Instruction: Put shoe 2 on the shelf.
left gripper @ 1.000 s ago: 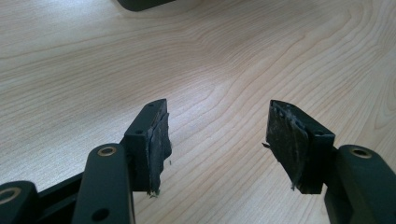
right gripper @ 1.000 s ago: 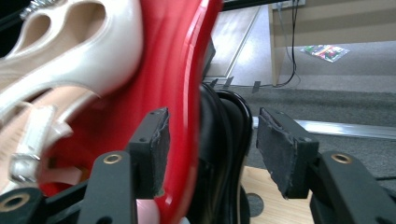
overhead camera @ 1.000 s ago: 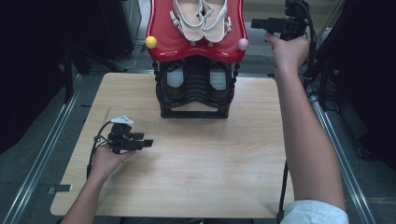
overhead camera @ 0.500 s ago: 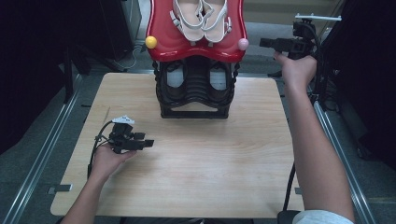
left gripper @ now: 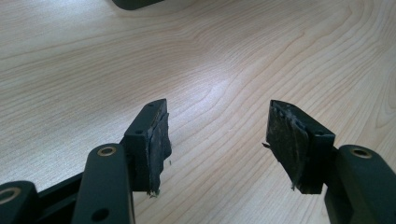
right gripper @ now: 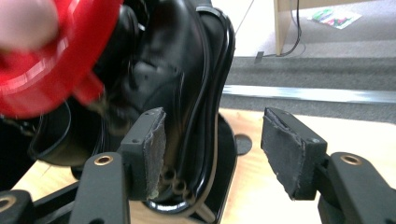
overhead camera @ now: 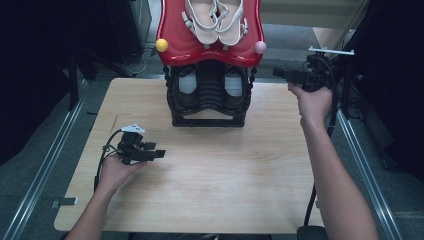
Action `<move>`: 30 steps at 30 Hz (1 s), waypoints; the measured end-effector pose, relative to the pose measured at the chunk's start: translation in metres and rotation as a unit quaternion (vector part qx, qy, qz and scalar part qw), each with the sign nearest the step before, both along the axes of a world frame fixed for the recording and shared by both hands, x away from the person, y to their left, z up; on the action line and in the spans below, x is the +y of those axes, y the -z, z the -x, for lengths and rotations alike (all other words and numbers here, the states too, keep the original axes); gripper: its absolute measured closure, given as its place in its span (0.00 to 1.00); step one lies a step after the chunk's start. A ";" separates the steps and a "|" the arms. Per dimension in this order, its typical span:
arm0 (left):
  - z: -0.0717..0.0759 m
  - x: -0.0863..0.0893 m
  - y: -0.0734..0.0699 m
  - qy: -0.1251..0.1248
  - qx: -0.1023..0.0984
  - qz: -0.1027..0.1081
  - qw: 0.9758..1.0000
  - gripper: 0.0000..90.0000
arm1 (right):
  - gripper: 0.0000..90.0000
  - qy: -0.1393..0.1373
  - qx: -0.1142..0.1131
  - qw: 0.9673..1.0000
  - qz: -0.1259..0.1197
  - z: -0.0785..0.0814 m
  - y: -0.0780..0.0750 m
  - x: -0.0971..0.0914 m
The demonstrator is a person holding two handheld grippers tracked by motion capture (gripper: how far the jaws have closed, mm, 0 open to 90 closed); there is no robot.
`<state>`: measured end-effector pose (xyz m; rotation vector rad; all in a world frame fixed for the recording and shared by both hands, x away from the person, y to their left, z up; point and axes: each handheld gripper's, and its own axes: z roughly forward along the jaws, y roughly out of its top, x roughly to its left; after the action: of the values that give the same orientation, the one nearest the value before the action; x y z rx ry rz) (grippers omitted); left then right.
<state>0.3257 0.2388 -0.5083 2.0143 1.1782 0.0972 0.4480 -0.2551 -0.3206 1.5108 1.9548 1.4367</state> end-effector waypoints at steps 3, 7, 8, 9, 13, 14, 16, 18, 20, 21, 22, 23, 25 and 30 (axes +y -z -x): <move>0.000 0.001 -0.001 0.002 0.000 -0.001 1.000 0.44 | 0.46 -0.006 -0.001 1.000 0.000 0.008 0.012 0.001; 0.000 0.001 -0.001 0.002 -0.002 -0.001 1.000 0.44 | 0.46 -0.020 0.007 1.000 0.003 0.020 0.030 0.004; 0.000 0.001 -0.001 0.002 -0.001 0.000 1.000 0.44 | 0.46 -0.024 0.009 1.000 0.005 0.022 0.035 0.005; 0.000 0.001 -0.001 0.002 -0.002 0.000 1.000 0.44 | 0.46 -0.030 0.009 1.000 0.005 0.025 0.039 0.005; 0.000 0.001 -0.001 0.003 -0.001 0.001 1.000 0.44 | 0.46 -0.040 0.015 0.999 0.001 0.036 0.054 0.006; 0.000 0.000 -0.001 0.003 -0.001 0.000 1.000 0.44 | 0.46 -0.042 0.017 0.999 0.004 0.039 0.056 0.006; 0.000 0.000 -0.001 0.003 -0.002 0.000 1.000 0.44 | 0.46 -0.047 0.014 0.999 0.004 0.044 0.062 0.007; 0.000 0.000 -0.001 0.004 -0.002 -0.001 1.000 0.44 | 0.46 -0.053 0.016 0.998 0.005 0.049 0.068 0.009; 0.000 0.000 -0.001 0.003 0.000 0.000 1.000 0.44 | 0.45 -0.058 0.017 0.998 0.013 0.055 0.075 0.012; 0.000 0.000 -0.001 0.004 0.000 0.001 1.000 0.44 | 0.44 -0.060 0.017 0.998 0.017 0.058 0.079 0.014; 0.000 0.000 -0.001 0.004 0.000 0.000 1.000 0.44 | 0.44 -0.061 0.015 0.998 0.021 0.061 0.083 0.016; 0.000 0.000 -0.001 0.004 0.000 -0.001 1.000 0.44 | 0.44 -0.063 0.016 0.998 0.026 0.065 0.087 0.018; 0.000 -0.001 -0.001 0.004 0.000 0.000 1.000 0.44 | 0.44 -0.069 0.018 0.997 0.022 0.071 0.097 0.022; 0.001 -0.001 -0.001 0.006 0.000 -0.002 1.000 0.44 | 0.44 -0.084 0.026 0.996 0.023 0.085 0.121 0.035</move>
<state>0.3251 0.2375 -0.5069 2.0242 1.1675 0.0937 0.3630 -0.2199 -0.4420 1.4073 2.1758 1.4195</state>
